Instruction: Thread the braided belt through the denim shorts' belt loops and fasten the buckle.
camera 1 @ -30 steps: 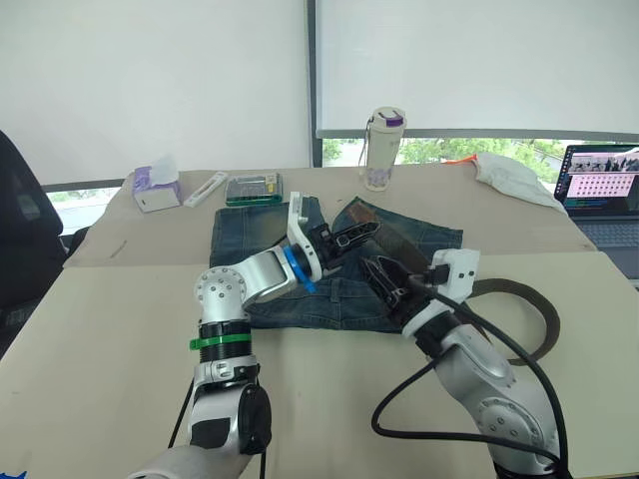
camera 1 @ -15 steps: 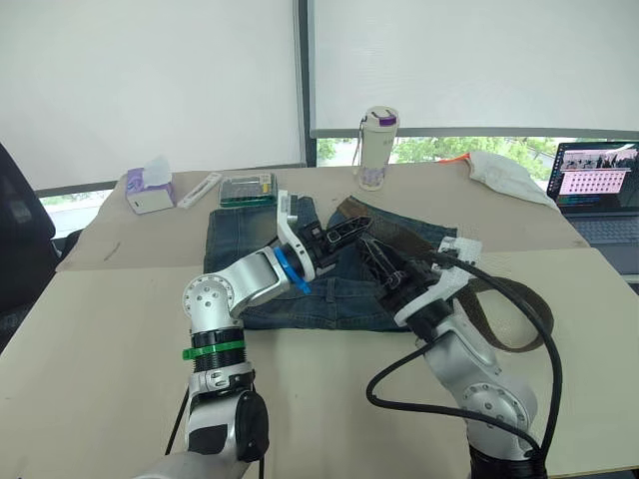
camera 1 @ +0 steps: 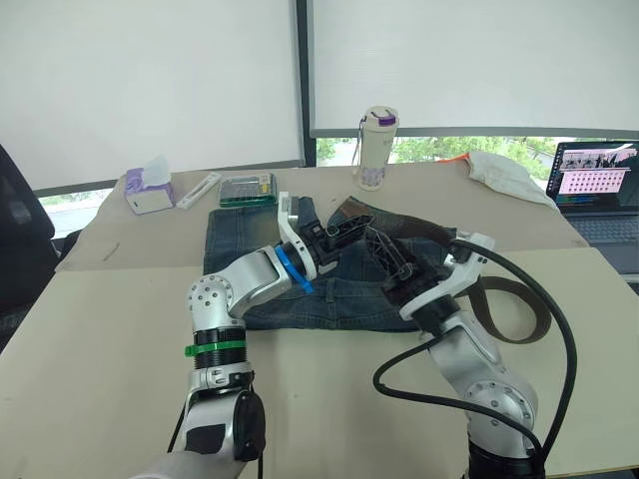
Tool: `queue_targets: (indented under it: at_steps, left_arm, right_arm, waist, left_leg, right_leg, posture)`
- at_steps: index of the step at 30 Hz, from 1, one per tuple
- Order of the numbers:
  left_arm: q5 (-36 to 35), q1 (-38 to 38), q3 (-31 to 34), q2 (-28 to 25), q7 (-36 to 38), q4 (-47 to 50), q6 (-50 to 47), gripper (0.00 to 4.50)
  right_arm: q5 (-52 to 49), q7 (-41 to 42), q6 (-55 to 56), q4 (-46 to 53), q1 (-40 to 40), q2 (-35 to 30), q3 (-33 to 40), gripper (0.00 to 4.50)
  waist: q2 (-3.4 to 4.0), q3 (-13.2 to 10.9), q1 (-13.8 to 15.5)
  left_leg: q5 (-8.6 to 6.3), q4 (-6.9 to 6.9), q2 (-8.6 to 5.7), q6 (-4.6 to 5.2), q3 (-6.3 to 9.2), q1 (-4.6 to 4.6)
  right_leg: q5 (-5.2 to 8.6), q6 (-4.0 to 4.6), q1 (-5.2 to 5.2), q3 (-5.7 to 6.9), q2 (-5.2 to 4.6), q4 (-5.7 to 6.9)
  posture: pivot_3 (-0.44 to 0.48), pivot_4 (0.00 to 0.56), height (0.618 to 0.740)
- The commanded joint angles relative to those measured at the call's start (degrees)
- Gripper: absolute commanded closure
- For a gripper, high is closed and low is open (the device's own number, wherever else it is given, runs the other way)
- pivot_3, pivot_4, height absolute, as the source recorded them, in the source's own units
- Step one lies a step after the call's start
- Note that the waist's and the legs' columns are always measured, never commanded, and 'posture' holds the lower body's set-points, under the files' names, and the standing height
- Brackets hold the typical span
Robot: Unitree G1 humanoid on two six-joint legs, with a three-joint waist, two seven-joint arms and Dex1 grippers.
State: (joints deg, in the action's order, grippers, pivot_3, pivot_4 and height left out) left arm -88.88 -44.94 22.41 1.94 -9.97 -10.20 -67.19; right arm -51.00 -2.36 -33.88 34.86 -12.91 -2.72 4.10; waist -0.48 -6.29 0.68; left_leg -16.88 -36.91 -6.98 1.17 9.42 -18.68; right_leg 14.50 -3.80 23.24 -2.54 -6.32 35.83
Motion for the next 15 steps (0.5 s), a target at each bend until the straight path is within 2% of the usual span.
queue_targets:
  at_steps: [1, 5, 9, 12, 13, 15]
  left_arm:
    - [-3.27, 0.21, -0.23, -1.00, -1.42, -0.09, 1.32, 4.50]
    - [-4.97, 0.42, -1.21, -1.70, -2.41, 0.05, 2.07, 4.50]
    - [-6.53, 1.02, -2.48, -2.09, -3.28, 0.72, 2.91, 4.50]
    - [-7.43, 1.55, -3.77, -2.46, -3.60, 1.45, 3.31, 4.50]
    - [-7.65, 1.64, -4.12, -2.58, -3.62, 1.53, 3.48, 4.50]
    - [-7.76, 1.84, -4.83, -2.80, -3.42, 1.76, 3.72, 4.50]
  right_arm:
    - [-1.29, -0.52, 3.43, 2.85, -1.80, 0.46, 2.76, 2.11]
    - [-1.50, -0.99, 3.73, 2.18, -2.44, 0.68, 3.34, 2.11]
    - [-1.81, -1.74, 4.17, 1.66, -2.85, 0.91, 3.93, 3.25]
    - [-2.15, -2.14, 3.90, 1.53, -3.21, 0.81, 3.93, 4.30]
    - [-2.23, -2.26, 3.83, 1.46, -3.35, 0.80, 3.92, 4.45]
    - [-2.31, -2.30, 3.45, 1.44, -3.48, 0.44, 3.72, 4.45]
  waist:
    - [0.00, 0.00, 0.00]
    - [0.00, 0.00, 0.01]
    - [0.01, 0.00, 0.00]
    - [0.01, 0.00, 0.01]
    - [0.00, 0.00, 0.01]
    - [0.01, 0.00, 0.00]
  left_leg:
    - [0.00, 0.00, 0.00, 0.00, 0.00, 0.00]
    - [0.00, 0.00, 0.00, 0.00, 0.00, 0.00]
    - [0.00, 0.01, 0.00, 0.00, 0.00, 0.00]
    - [0.00, 0.01, -0.01, 0.00, 0.00, 0.00]
    - [0.00, 0.01, -0.01, 0.00, 0.00, 0.00]
    - [0.00, 0.01, 0.00, 0.00, 0.00, 0.00]
  right_leg:
    - [0.00, 0.00, 0.00, 0.00, 0.00, 0.00]
    - [0.00, 0.00, 0.00, 0.00, 0.00, 0.00]
    - [0.00, 0.00, 0.01, 0.00, 0.00, 0.00]
    - [0.00, 0.00, 0.01, -0.01, -0.01, 0.00]
    - [0.00, 0.00, 0.01, -0.01, -0.01, 0.00]
    - [0.00, 0.00, 0.01, -0.01, 0.00, 0.00]
  posture:
    - [0.000, 0.150, 0.740]
    - [0.000, 0.150, 0.740]
    - [0.000, 0.150, 0.740]
    - [0.000, 0.150, 0.740]
    - [0.000, 0.150, 0.740]
    - [0.000, 0.150, 0.740]
